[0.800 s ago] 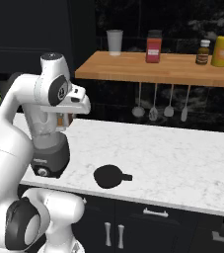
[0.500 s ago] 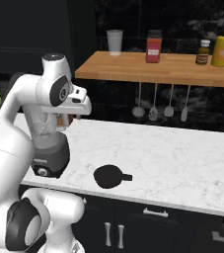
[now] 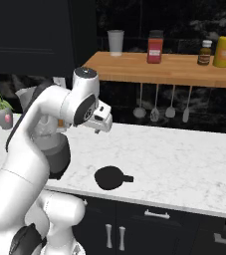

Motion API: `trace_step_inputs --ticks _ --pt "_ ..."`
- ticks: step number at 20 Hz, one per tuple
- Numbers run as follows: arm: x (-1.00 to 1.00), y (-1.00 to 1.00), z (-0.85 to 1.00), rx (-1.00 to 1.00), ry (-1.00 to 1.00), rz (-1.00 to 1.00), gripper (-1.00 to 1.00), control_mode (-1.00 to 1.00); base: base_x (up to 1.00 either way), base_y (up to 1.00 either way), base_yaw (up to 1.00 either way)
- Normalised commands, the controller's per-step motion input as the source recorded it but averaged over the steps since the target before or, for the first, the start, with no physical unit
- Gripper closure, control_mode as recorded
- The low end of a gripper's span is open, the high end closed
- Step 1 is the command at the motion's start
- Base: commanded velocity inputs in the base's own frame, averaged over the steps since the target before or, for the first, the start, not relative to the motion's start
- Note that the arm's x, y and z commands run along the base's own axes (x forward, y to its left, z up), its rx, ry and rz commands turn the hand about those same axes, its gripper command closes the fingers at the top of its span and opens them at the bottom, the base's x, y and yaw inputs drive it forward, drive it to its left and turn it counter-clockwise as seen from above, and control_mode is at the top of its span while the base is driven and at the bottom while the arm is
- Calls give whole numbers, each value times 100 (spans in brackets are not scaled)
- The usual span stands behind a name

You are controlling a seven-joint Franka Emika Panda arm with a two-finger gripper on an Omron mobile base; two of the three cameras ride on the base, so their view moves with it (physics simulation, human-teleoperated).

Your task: Close the lid blender by securely placing the lid on top.

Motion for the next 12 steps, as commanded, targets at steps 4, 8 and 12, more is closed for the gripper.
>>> trace_step_inputs --ticks 4,8,12 --pt "6 -28 -37 -10 2 0 -100 -100 0 0 0" --pt "-3 -85 -45 -1 -6 27 -100 -100 0 0 0" --pt "-20 -70 -30 -8 -19 46 -100 -100 0 0 0"
